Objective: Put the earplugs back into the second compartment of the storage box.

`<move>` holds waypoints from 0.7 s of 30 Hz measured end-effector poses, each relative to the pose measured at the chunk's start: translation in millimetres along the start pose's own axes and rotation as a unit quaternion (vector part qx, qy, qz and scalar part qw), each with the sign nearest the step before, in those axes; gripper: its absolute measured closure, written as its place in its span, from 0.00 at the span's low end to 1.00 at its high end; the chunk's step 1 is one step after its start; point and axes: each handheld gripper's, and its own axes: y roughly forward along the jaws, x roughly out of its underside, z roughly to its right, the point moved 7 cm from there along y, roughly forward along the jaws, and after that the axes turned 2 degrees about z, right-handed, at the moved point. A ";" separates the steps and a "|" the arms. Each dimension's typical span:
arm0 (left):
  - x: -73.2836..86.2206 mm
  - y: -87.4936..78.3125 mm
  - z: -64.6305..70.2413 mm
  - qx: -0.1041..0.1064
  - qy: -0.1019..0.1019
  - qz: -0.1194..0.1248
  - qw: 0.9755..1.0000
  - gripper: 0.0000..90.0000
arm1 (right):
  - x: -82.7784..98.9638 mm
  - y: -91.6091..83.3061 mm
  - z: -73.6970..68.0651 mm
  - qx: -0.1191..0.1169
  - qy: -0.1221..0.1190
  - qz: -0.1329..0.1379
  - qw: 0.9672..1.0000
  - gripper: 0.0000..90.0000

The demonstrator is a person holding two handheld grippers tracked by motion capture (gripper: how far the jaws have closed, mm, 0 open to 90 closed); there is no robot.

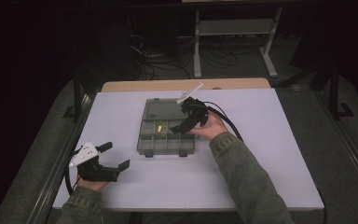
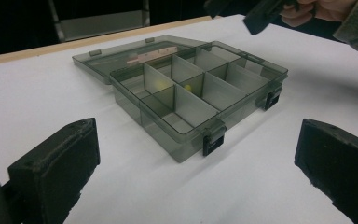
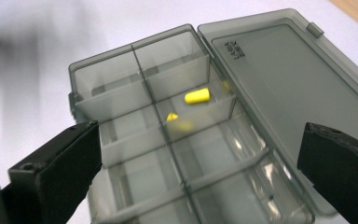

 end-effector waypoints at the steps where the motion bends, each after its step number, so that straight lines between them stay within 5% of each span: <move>1: 0.0 0.0 0.0 0.000 0.000 0.000 1.000 0.00 | 2.9 -2.2 -0.3 0.000 0.001 0.002 1.000 0.00; 21: 0.6 0.4 0.1 -0.001 0.001 -0.003 1.000 0.00 | 42.4 -40.5 -12.1 0.012 0.008 0.027 1.000 0.00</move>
